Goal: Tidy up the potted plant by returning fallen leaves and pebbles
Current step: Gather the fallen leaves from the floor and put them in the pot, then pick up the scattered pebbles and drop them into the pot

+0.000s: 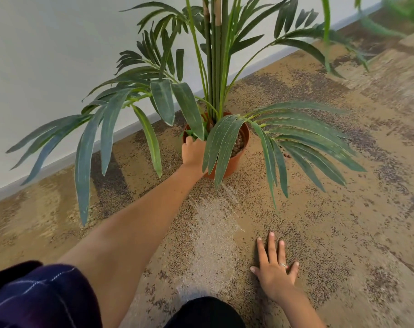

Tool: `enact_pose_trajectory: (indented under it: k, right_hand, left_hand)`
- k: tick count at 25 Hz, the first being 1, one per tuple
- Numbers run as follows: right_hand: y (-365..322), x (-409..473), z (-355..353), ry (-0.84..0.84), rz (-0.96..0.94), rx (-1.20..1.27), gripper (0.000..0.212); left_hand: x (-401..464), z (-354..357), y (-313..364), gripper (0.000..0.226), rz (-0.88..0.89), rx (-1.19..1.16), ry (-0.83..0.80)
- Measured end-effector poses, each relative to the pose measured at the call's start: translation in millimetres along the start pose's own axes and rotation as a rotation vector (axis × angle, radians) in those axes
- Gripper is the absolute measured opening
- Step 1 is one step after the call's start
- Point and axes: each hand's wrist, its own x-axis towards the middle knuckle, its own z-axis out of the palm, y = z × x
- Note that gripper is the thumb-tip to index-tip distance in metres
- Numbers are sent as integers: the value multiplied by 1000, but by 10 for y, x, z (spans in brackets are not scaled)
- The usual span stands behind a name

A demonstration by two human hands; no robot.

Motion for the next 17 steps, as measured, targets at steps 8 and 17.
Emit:
enact_pose_trajectory:
  k: [8,17]
  right_hand:
    - [138,-14,-25,44,-86,-99,76]
    - [1339,-104,-94,385,58,-56,109]
  left_hand:
    - [-570,383,44,44,111,-174,154]
    - [-1431,1131,632,28,524,4,8]
